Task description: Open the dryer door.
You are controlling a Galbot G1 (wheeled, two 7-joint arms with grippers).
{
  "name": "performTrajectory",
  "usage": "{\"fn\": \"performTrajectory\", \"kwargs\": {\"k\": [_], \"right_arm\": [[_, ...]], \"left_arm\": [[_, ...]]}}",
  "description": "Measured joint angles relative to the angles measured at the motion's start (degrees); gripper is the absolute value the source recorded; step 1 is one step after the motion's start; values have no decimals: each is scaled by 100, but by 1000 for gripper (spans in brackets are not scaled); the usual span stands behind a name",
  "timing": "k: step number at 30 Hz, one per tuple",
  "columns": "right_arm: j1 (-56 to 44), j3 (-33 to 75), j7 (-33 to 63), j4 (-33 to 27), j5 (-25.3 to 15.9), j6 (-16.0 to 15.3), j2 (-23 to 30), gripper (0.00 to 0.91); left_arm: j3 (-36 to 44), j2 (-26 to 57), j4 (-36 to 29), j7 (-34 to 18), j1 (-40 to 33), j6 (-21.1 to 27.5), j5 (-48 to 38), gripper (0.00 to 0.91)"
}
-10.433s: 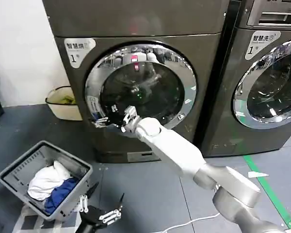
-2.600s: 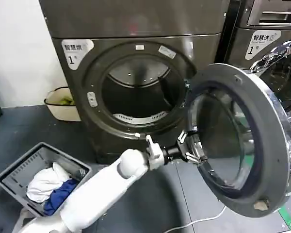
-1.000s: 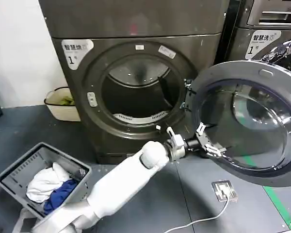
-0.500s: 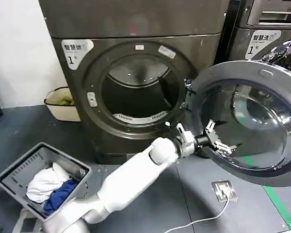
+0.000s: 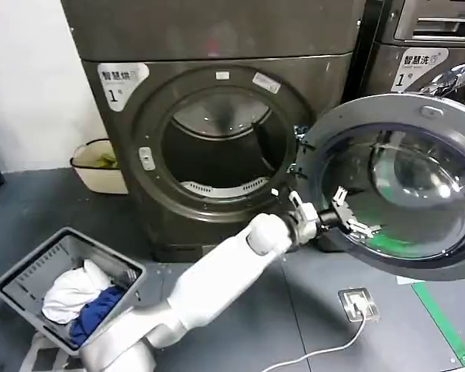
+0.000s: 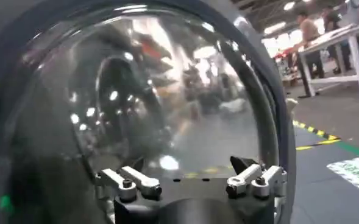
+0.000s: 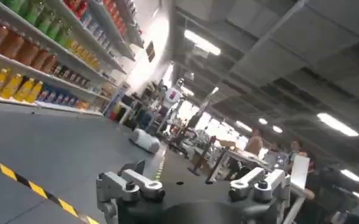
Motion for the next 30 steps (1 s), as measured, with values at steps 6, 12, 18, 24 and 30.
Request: {"fn": "performTrajectory", "kwargs": {"k": [6, 12, 18, 24, 30], "right_arm": [[3, 0, -11, 0, 0, -14, -7, 907], [9, 0, -57, 12, 2, -23, -25, 907], [35, -21, -103, 12, 6, -22, -57, 907], [76, -72, -173, 26, 0, 34, -63, 907], [134, -150, -219, 12, 7, 144, -115, 907]], "left_arm": [[17, 1, -67, 3, 66, 81, -3, 907], [175, 3, -673, -3, 264, 392, -100, 907], [214, 531, -1661, -142, 541, 717, -218, 907], [140, 1472, -2715, -298, 929, 919, -271, 907], [-122, 2420, -3640, -411, 1455, 979, -327, 907]]}}
